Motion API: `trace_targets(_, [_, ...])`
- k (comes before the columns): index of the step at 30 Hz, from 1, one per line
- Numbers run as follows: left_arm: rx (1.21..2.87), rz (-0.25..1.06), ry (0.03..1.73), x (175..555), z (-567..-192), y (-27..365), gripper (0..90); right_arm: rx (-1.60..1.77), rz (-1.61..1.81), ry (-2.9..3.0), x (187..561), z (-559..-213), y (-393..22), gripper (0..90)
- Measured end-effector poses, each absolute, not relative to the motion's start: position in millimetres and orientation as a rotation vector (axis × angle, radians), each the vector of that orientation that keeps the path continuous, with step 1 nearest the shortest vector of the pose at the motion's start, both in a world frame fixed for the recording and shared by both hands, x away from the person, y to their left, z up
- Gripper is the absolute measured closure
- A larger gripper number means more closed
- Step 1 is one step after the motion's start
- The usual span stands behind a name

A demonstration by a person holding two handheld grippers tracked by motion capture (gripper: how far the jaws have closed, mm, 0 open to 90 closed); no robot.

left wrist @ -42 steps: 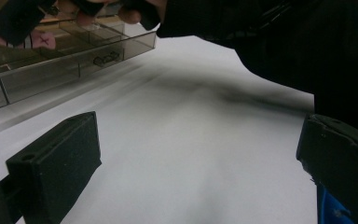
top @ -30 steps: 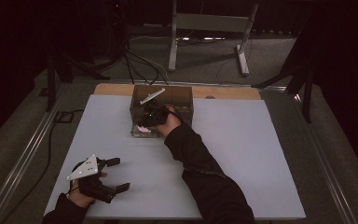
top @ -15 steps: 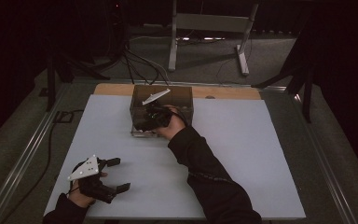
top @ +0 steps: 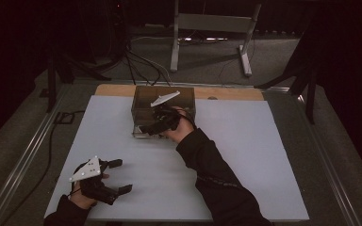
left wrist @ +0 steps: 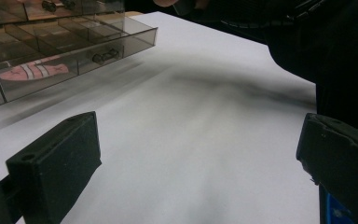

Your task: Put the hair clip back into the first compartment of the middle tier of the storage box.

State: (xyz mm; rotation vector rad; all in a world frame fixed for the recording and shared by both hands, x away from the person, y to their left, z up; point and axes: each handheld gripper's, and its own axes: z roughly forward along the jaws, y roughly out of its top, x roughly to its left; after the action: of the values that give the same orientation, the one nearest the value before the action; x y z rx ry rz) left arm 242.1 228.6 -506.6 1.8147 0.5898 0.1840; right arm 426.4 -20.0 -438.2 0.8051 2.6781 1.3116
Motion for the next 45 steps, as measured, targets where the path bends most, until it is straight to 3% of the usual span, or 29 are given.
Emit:
trace_targets(12, [1.815,0.185,0.591,243.5,-507.6,226.4,0.5,0.785,1.320,2.701,418.9,-442.9,-34.5,8.3])
trace_targets(14, [1.811,0.182,0.595,243.4,-507.6,226.6,0.5,0.738,1.331,2.726,415.7,-442.9,-38.0,0.3])
trace_targets(45, [1.812,0.186,0.586,242.0,-507.4,228.6,0.5,0.715,1.394,2.620,376.6,-439.1,-94.5,0.0])
